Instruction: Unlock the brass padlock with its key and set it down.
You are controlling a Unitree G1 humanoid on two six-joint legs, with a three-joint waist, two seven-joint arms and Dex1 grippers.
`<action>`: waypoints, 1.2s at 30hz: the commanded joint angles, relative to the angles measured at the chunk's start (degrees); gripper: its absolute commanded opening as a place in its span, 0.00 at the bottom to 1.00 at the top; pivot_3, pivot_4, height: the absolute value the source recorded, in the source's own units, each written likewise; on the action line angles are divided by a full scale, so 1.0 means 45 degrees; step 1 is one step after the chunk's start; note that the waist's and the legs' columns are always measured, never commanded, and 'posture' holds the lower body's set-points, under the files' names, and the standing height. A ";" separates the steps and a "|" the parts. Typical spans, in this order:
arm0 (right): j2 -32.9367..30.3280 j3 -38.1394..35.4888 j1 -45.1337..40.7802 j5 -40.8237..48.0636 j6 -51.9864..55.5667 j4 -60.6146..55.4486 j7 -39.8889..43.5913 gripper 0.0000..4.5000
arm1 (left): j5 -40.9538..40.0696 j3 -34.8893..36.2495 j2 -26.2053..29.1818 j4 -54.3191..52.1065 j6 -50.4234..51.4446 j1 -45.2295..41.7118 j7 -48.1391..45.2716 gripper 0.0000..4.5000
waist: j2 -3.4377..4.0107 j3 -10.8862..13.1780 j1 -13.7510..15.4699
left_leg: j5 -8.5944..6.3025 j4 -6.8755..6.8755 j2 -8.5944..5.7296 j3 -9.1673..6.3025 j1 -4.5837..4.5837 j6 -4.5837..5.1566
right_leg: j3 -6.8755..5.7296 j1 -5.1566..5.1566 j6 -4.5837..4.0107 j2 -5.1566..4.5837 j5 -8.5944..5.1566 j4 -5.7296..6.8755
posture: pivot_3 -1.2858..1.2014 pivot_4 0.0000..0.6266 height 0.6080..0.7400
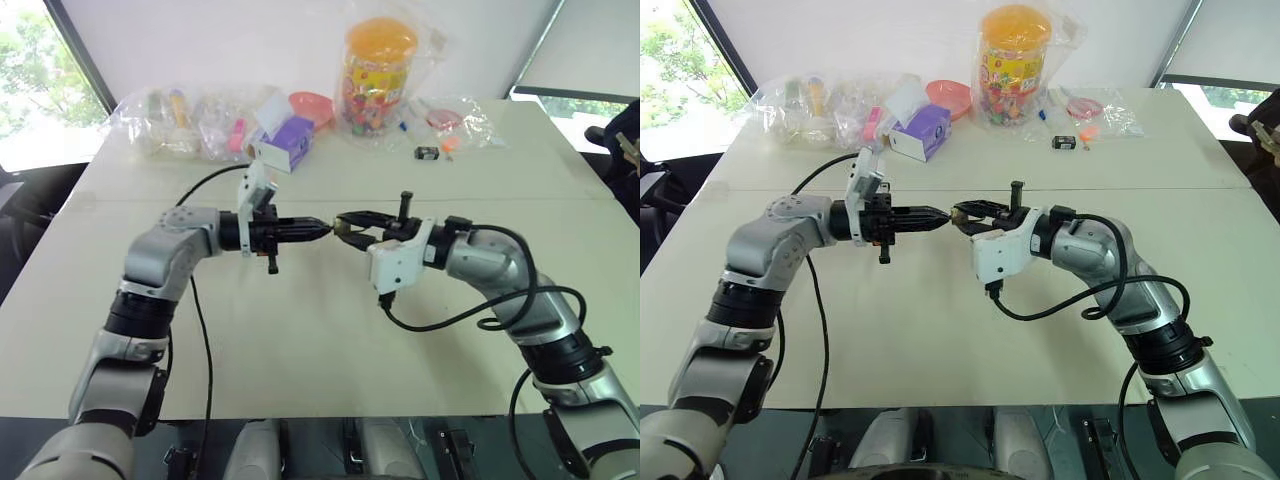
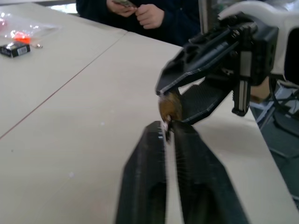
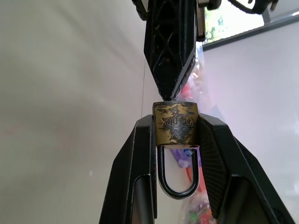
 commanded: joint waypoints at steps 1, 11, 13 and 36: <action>0.0054 -0.0119 -0.0247 0.0091 -0.0359 -0.0244 -0.0237 0.15 | -0.0683 0.0396 0.0097 -0.0735 0.0728 -0.0195 0.0027 0.52 | 0.0000 0.0000 0.0004 | 0.0002 0.0000 0.0000 0.0001 0.0000 -0.0003 | 0.0000 0.0000 0.0000 -0.0002 0.0000 0.0000 | 0.52 0.24 1.00; 0.0085 -0.0122 -0.0279 0.0059 -0.0358 -0.0198 -0.0345 0.15 | -0.0543 0.0376 -0.0062 -0.0827 0.0519 -0.0202 0.0452 0.99 | 0.0000 0.0000 0.0018 | 0.0008 0.0001 -0.0003 0.0002 0.0000 -0.0015 | 0.0001 0.0000 0.0000 -0.0007 0.0000 -0.0001 | 0.52 0.24 1.00; 0.0092 -0.0123 -0.0263 0.0068 -0.0341 -0.0240 -0.0351 0.15 | -0.0301 0.0326 -0.0205 -0.0683 0.0220 -0.0226 0.0695 0.99 | 0.0000 0.0000 0.0019 | 0.0008 0.0001 -0.0003 0.0002 0.0000 -0.0014 | 0.0001 0.0001 0.0000 -0.0007 0.0000 0.0000 | 0.52 0.24 1.00; 0.0193 -0.0066 -0.0845 -0.0256 -0.0647 -0.0235 -0.0573 0.15 | -0.0566 -0.0246 -0.0550 -0.1102 0.0877 0.0142 0.0899 0.01 | 0.0000 0.0000 0.0013 | 0.0010 0.0001 -0.0002 0.0003 0.0001 -0.0017 | 0.0001 0.0001 0.0000 -0.0007 0.0000 0.0001 | 0.52 0.24 1.00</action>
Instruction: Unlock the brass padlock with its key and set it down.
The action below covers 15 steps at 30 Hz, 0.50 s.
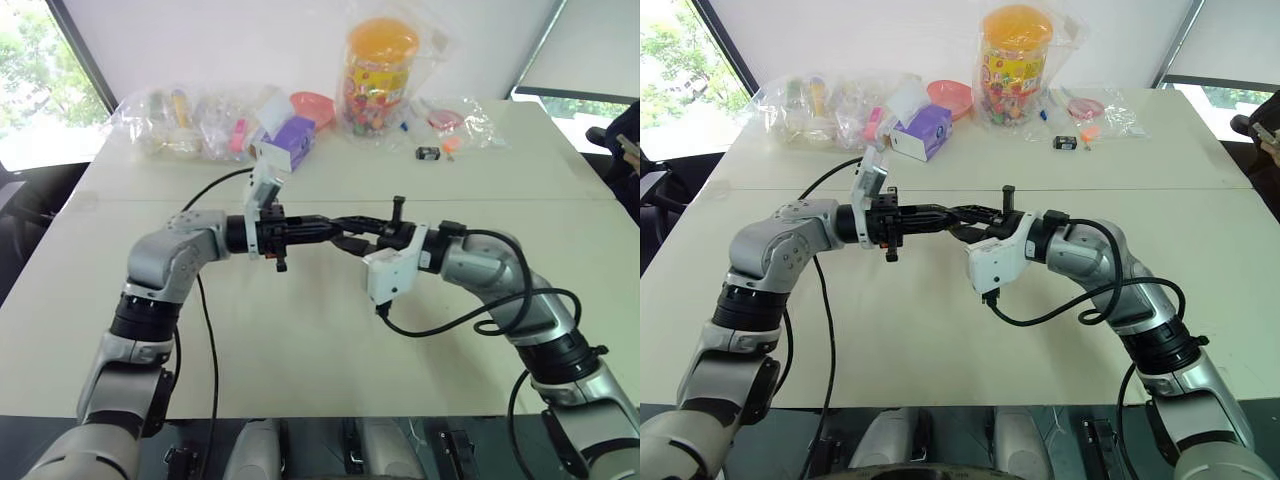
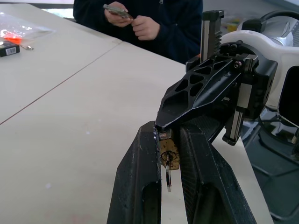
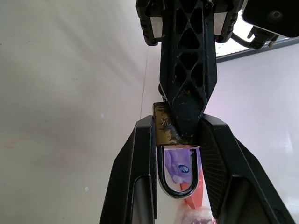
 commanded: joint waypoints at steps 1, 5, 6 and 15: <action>0.0165 -0.0223 -0.0738 -0.0079 -0.0168 -0.0321 -0.0327 0.15 | -0.0066 -0.0270 0.0012 -0.0486 0.0448 0.0017 0.0076 0.01 | 0.0000 0.0000 -0.0002 | 0.0001 0.0000 0.0000 0.0000 -0.0001 -0.0001 | 0.0000 0.0000 0.0000 0.0000 0.0000 0.0000 | 0.52 0.24 1.00; 0.0196 -0.0210 -0.0907 -0.0193 -0.0269 -0.0253 -0.0395 0.15 | -0.0239 -0.0158 -0.0062 -0.0448 0.0800 0.0046 0.0228 0.01 | 0.0000 0.0000 -0.0003 | 0.0001 0.0000 0.0000 0.0000 -0.0001 -0.0001 | 0.0000 0.0000 0.0000 -0.0002 0.0000 0.0000 | 0.52 0.24 1.00; 0.0199 -0.0207 -0.0936 -0.0243 -0.0315 -0.0239 -0.0424 0.15 | -0.0290 -0.0116 -0.0106 -0.0417 0.0901 0.0053 0.0302 0.01 | 0.0000 0.0000 -0.0003 | 0.0001 0.0000 0.0000 0.0000 -0.0001 -0.0002 | 0.0000 0.0000 0.0000 -0.0002 0.0000 0.0000 | 0.52 0.24 1.00; 0.0318 -0.0257 -0.1163 -0.0468 -0.0570 -0.0097 -0.0604 0.15 | -0.0968 0.0531 -0.0670 -0.0136 0.2026 0.0015 0.0964 0.12 | 0.0000 0.0000 -0.0005 | 0.0006 0.0001 -0.0001 0.0000 -0.0001 -0.0010 | 0.0000 0.0000 0.0000 -0.0003 0.0000 0.0000 | 0.52 0.24 1.00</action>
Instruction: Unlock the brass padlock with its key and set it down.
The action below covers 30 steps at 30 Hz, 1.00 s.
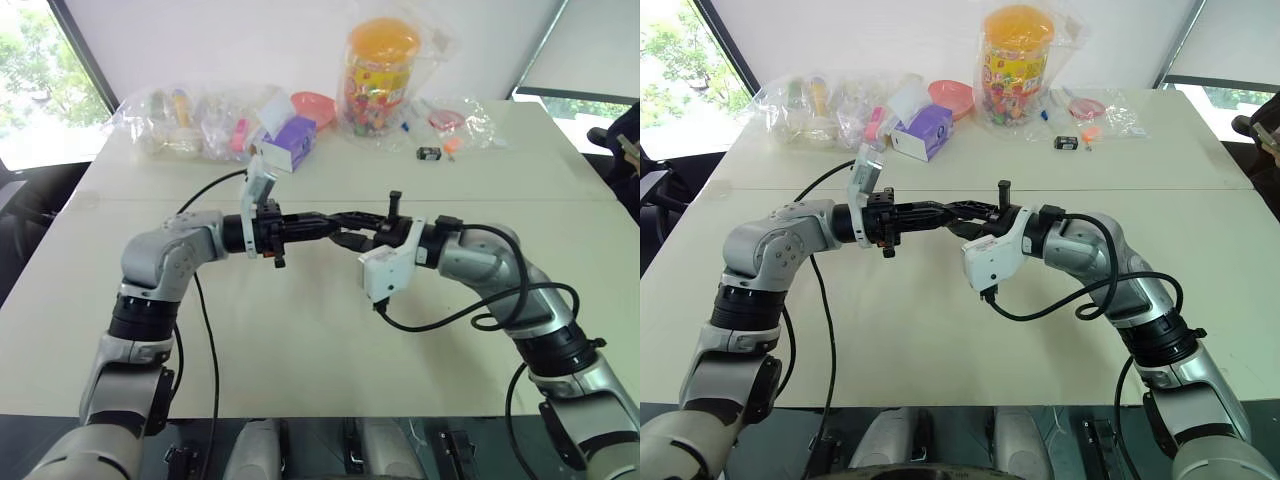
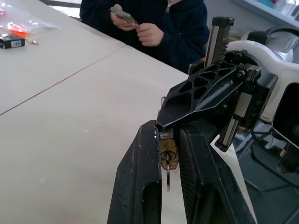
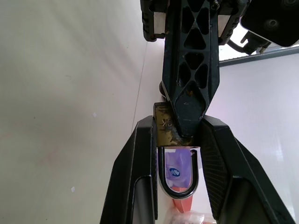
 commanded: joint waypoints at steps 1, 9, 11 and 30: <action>0.0243 -0.0334 -0.0688 -0.0038 -0.0127 -0.0462 -0.0526 0.15 | -0.0233 -0.0174 -0.0337 -0.0058 0.0492 -0.0006 0.0389 0.24 | 0.0000 0.0000 -0.0001 | 0.0004 0.0000 0.0000 -0.0001 0.0001 -0.0007 | 0.0000 0.0000 0.0000 0.0000 0.0000 0.0000 | 0.52 0.24 1.00; 0.0267 -0.0337 -0.0567 -0.0054 -0.0076 -0.0521 -0.0504 0.15 | -0.0120 0.0284 -0.0718 0.0510 0.0144 -0.0371 0.1062 0.62 | -0.0002 0.0001 0.0003 | 0.0015 0.0000 0.0001 -0.0001 0.0000 -0.0027 | 0.0001 0.0000 0.0000 -0.0003 0.0000 0.0001 | 0.52 0.24 1.00; 0.0270 -0.0344 -0.0532 -0.0052 -0.0051 -0.0556 -0.0493 0.15 | -0.0208 0.0352 -0.0773 0.0568 0.0167 -0.0400 0.1095 0.62 | -0.0002 0.0001 0.0002 | 0.0016 0.0000 0.0000 0.0000 0.0001 -0.0030 | 0.0001 0.0000 0.0000 -0.0004 0.0000 0.0001 | 0.52 0.24 1.00; 0.0242 -0.0321 -0.0408 0.0201 0.0184 -0.0553 -0.0326 0.15 | -0.0390 0.0235 -0.0236 0.0361 0.0300 -0.0217 0.0700 0.03 | -0.0002 0.0001 -0.0001 | 0.0019 0.0000 0.0001 -0.0001 0.0001 -0.0035 | 0.0001 0.0000 0.0000 -0.0004 0.0000 0.0002 | 0.52 0.24 1.00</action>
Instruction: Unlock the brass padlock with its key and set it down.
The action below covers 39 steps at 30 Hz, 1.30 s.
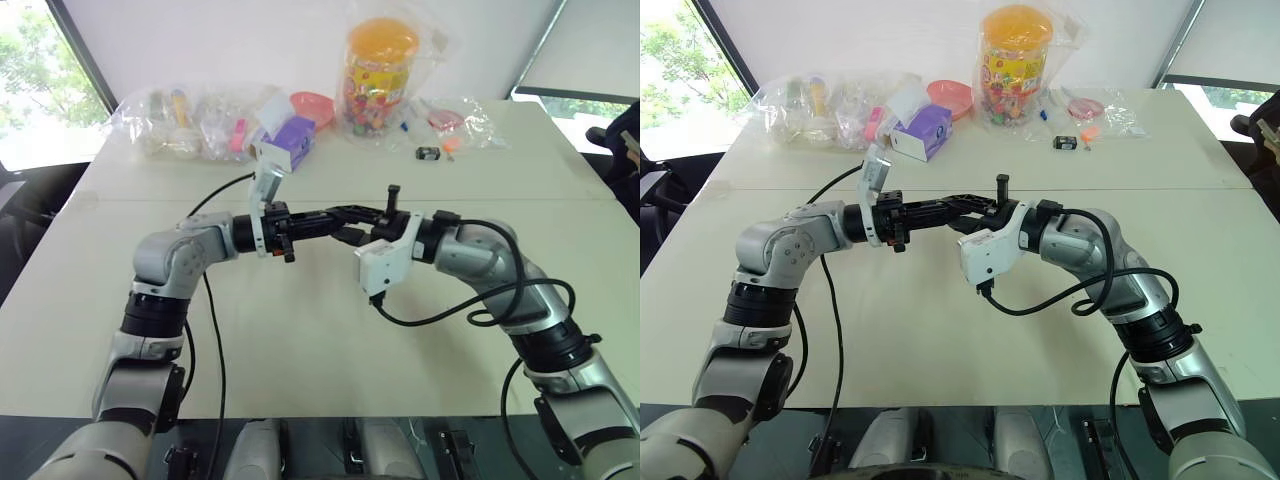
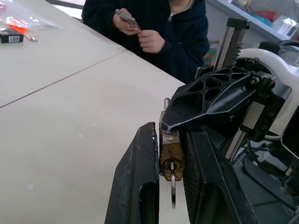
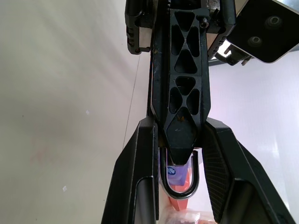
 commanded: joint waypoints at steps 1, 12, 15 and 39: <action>0.0030 -0.0349 -0.0202 0.0405 -0.0059 -0.0558 -0.0162 0.15 | -0.0072 0.0169 0.0252 -0.0140 0.0190 -0.0011 0.0043 0.03 | 0.0000 0.0000 0.0000 | 0.0000 0.0000 0.0000 0.0000 0.0000 0.0000 | 0.0000 0.0000 0.0000 -0.0001 0.0000 0.0000 | 0.52 0.24 1.00; -0.0011 -0.0324 -0.0197 0.0402 -0.0141 -0.0479 -0.0179 0.15 | -0.0131 0.0149 0.0490 -0.0276 0.0300 0.0042 -0.0103 0.03 | 0.0000 0.0000 -0.0001 | 0.0000 0.0000 0.0000 0.0000 0.0000 0.0000 | 0.0000 0.0000 0.0000 0.0000 0.0000 0.0000 | 0.52 0.24 1.00; -0.0092 -0.0351 -0.0188 0.0355 -0.0221 -0.0388 -0.0192 0.15 | -0.0148 0.0214 0.0689 -0.0323 0.0202 0.0068 -0.0297 0.03 | 0.0000 0.0000 0.0000 | -0.0001 0.0000 0.0000 0.0000 0.0000 0.0002 | 0.0000 0.0000 0.0000 0.0000 0.0000 0.0000 | 0.52 0.24 1.00; -0.0073 -0.0328 -0.0216 0.0425 -0.0140 -0.0443 -0.0170 0.15 | -0.0195 0.0593 0.0445 0.0122 -0.0034 -0.0227 -0.0087 0.47 | 0.0000 0.0000 0.0002 | -0.0004 -0.0001 -0.0001 -0.0001 0.0000 0.0008 | 0.0000 0.0000 0.0000 -0.0001 0.0000 0.0000 | 0.52 0.24 1.00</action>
